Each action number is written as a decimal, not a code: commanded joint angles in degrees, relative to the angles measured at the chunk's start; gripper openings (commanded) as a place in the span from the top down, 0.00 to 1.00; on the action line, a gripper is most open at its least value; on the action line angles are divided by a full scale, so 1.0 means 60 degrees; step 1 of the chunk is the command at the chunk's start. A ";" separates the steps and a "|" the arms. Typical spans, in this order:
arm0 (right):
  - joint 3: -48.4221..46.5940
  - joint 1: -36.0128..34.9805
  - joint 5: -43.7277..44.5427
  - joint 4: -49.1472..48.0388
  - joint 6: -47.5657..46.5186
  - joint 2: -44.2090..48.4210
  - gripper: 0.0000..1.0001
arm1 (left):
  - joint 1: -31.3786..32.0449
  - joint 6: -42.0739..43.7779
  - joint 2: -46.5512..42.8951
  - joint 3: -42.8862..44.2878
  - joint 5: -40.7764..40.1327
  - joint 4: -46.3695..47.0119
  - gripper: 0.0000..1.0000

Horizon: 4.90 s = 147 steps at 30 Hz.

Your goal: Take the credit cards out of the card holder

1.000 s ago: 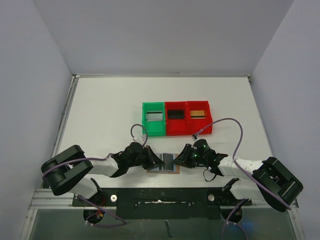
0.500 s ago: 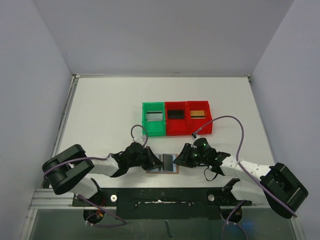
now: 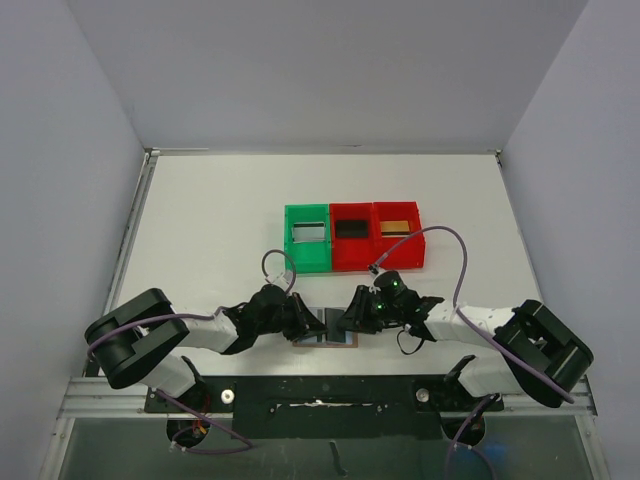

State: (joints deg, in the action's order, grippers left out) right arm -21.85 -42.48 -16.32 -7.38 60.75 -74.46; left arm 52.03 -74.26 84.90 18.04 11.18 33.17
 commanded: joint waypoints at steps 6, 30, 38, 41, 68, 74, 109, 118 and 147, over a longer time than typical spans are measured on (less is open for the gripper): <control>0.0172 -0.0054 0.0267 -0.0135 0.0402 -0.0478 0.74 | -0.0044 0.0234 -0.0083 0.0322 0.0175 0.0537 1.00; 0.0286 0.0003 0.0446 0.0221 0.0434 -0.0495 0.74 | -0.0199 -0.0074 -0.0721 -0.0185 -0.0006 0.0950 1.00; 0.0279 0.0049 0.0495 0.0355 0.0358 -0.0463 0.74 | -0.0263 0.0042 -0.1033 -0.0215 -0.0081 0.0317 1.00; 0.0272 0.0049 0.0507 0.0405 0.0348 -0.0450 0.74 | -0.0286 0.0048 -0.1114 -0.0278 -0.0119 0.0264 1.00; -0.0830 -0.0084 0.0094 -0.0016 0.0011 -0.1149 0.68 | -0.0275 0.0519 -0.0787 0.0245 0.0059 -0.0302 0.99; -0.0427 -0.0076 -0.0020 -0.0429 0.0187 -0.1308 0.69 | -0.0273 0.0435 -0.0238 0.0341 0.0401 0.0269 0.80; -0.2981 -0.0821 0.0065 0.0732 -0.1145 -0.1363 0.74 | -0.0311 0.0459 -0.6237 -0.0455 -0.2549 -0.5163 1.00; -0.2353 -0.0914 0.0759 0.1071 -0.0648 -0.1767 0.76 | -0.0359 0.0407 -0.7203 -0.0519 -0.2600 -0.5639 1.00; -0.0794 0.0499 0.1328 0.0392 -0.1371 0.5226 0.09 | -0.1391 0.0282 -0.5479 -0.0673 0.1980 0.1361 1.00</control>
State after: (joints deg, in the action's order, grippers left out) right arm -26.22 -39.55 -6.07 0.58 53.95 -45.12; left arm 44.05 -70.22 50.85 14.66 17.15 24.80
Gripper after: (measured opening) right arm 0.909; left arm 0.012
